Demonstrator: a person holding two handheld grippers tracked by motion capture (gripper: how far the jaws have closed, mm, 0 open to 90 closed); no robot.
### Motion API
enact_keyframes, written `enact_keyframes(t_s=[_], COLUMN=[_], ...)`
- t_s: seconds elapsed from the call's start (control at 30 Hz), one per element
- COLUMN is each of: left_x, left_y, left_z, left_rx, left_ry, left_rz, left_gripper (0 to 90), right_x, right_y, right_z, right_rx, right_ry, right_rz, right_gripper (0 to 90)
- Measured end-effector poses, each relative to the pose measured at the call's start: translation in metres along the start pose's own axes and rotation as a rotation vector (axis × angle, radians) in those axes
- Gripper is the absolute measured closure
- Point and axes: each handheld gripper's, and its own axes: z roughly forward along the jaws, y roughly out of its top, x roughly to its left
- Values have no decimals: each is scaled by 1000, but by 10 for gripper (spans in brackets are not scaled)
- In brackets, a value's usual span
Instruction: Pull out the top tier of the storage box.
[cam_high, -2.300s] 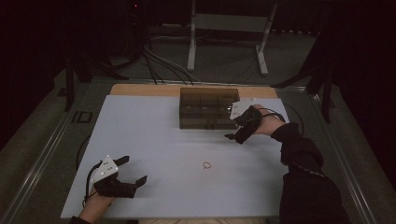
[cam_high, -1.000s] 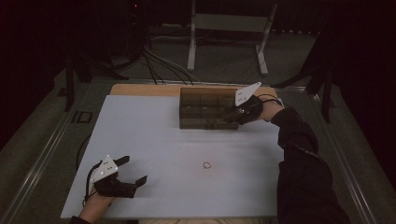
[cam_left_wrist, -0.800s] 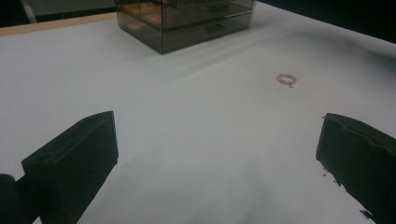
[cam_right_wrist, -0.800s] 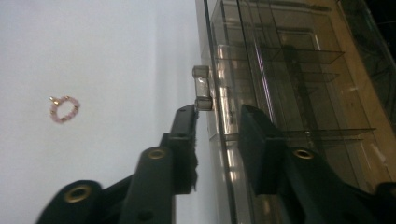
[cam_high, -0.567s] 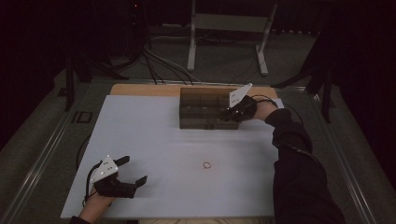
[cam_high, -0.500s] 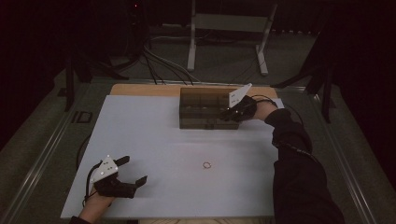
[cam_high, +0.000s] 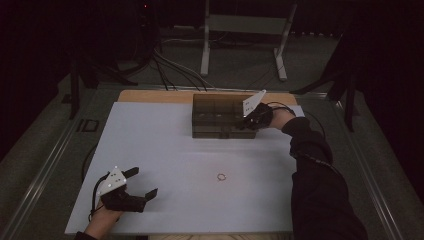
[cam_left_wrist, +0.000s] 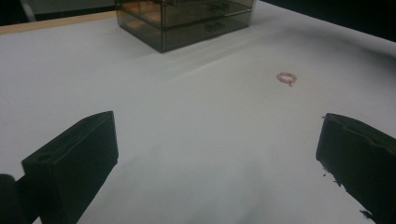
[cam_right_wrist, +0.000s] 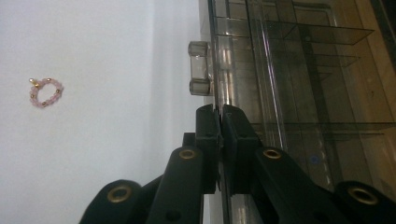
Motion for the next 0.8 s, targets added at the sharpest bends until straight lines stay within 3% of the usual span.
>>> enact_keyframes(t_s=[0.63,0.8], left_x=[0,0], left_y=[0,0], left_z=[0,0], left_rx=[3,1], left_ry=[-2,-3], left_rz=[2,2], left_gripper=[0,0], right_x=[11,15], right_y=[2,2], right_z=[-3,-4], right_rx=[-5,-11], right_ry=[70,87], right_rz=[14,40], right_gripper=[885,888])
